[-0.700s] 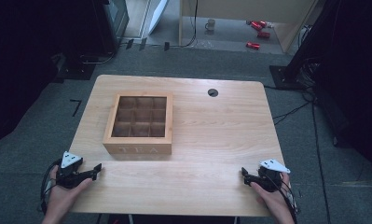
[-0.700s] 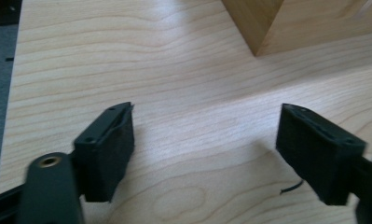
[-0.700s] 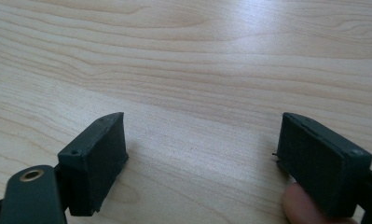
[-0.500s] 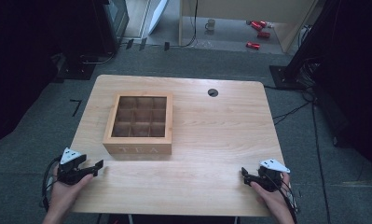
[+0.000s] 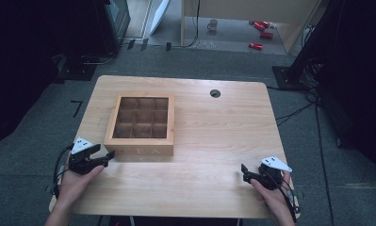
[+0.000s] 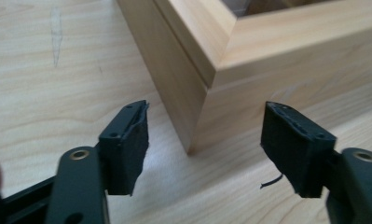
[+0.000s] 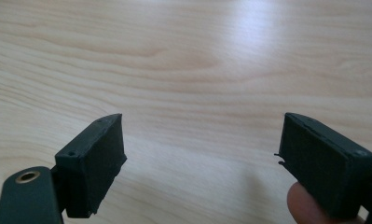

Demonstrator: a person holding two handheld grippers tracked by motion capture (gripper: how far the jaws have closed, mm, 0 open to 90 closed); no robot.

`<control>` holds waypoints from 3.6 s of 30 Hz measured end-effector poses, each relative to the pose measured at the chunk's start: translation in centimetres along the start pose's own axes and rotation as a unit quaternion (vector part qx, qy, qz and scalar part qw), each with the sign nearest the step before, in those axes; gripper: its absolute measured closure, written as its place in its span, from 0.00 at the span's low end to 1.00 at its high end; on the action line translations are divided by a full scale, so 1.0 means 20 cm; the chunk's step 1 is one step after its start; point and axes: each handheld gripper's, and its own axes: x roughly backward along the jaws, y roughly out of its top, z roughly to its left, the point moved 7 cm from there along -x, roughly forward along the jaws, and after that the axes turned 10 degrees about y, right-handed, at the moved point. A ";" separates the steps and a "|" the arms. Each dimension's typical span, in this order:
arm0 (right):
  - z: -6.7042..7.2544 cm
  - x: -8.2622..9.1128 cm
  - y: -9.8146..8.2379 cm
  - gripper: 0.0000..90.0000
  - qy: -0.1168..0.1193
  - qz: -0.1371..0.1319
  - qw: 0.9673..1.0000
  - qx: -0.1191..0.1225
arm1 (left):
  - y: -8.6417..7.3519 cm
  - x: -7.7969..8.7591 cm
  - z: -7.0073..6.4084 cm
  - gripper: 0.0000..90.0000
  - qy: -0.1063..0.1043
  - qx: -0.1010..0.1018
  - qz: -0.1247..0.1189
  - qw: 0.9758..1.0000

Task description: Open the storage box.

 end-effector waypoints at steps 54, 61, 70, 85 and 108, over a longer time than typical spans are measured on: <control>1.12 -0.57 0.48 0.22 0.176 -0.022 0.979 0.103 | 0.11 0.06 0.03 0.67 -0.089 0.005 -0.015 0.996; 1.13 -0.57 0.50 0.27 0.175 -0.032 0.979 0.100 | 0.11 0.06 0.03 0.67 -0.090 0.005 -0.017 0.996; 1.15 -0.56 0.50 0.33 0.174 -0.040 0.977 0.116 | 0.11 0.05 0.03 0.66 -0.092 0.008 -0.022 0.995; 1.16 -0.54 0.54 0.33 0.174 -0.071 0.973 0.133 | 0.05 0.06 0.07 0.35 -0.067 0.013 -0.028 0.997; 1.17 -0.45 0.72 0.30 0.165 -0.101 0.968 0.159 | -0.17 -0.11 0.07 0.22 0.067 -0.026 0.038 0.997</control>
